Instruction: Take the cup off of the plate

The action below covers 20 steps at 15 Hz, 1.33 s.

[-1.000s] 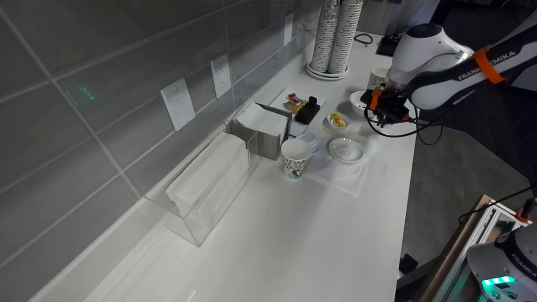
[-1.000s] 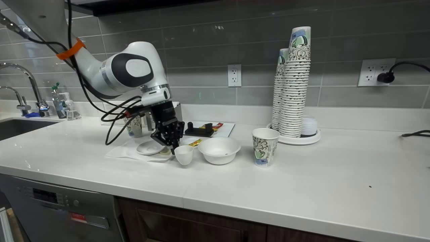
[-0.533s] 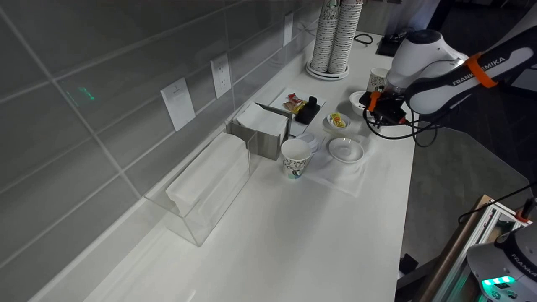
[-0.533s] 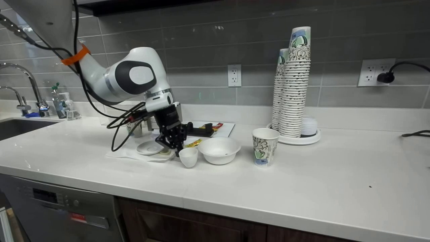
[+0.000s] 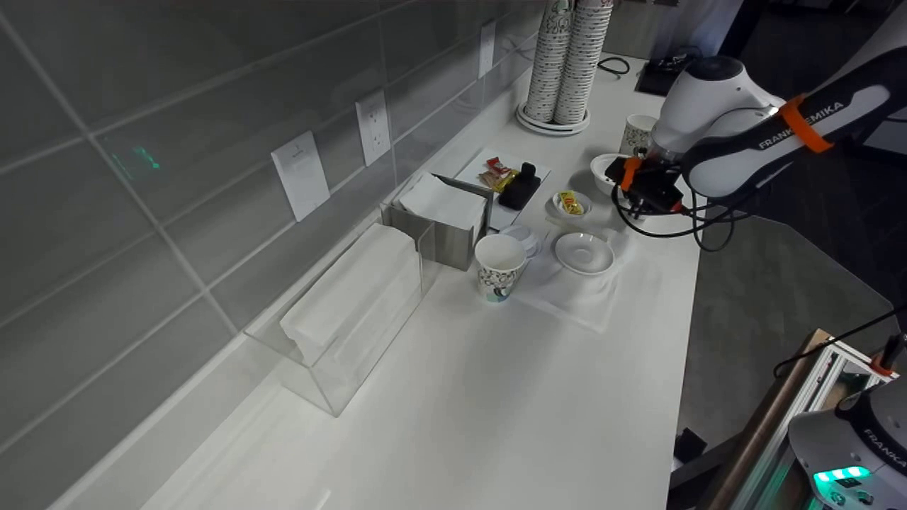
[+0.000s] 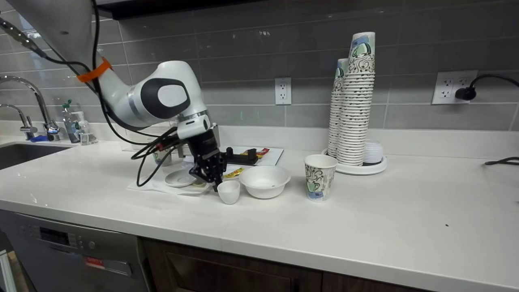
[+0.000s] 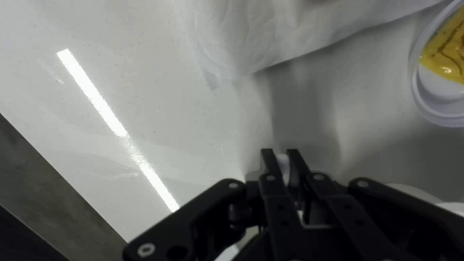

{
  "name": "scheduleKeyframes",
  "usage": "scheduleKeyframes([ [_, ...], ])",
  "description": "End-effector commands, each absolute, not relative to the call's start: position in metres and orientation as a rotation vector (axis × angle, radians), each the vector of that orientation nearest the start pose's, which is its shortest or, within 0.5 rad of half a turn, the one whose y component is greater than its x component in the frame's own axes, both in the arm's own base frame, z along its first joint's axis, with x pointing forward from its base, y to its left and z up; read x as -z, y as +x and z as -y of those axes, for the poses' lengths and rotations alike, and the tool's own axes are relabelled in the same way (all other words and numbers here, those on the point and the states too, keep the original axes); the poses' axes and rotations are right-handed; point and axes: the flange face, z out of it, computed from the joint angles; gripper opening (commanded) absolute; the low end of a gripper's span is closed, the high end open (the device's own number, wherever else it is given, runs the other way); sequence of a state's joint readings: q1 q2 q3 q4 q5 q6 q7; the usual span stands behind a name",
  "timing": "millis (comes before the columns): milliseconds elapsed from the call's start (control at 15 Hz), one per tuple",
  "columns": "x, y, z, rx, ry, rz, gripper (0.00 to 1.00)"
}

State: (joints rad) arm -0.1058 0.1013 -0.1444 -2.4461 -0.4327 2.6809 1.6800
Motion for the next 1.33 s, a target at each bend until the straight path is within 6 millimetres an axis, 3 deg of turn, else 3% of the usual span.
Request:
scheduleKeyframes([
  [0,-0.266,0.485,0.11,0.404,-2.269,-2.233,0.03],
  [267,-0.268,0.485,0.11,0.4,-2.268,-2.227,0.03],
  [333,-0.268,0.485,0.11,0.394,-2.269,-2.224,0.36],
  [400,-0.267,0.485,0.109,0.39,-2.271,-2.222,0.37],
  [533,-0.267,0.486,0.109,0.384,-2.273,-2.219,0.5],
  [800,-0.271,0.485,0.106,0.377,-2.279,-2.199,0.77],
  [1000,-0.285,0.482,0.092,0.321,-2.308,-2.118,0.99],
  [1267,-0.317,0.478,0.068,0.259,-2.393,-1.933,1.0],
])
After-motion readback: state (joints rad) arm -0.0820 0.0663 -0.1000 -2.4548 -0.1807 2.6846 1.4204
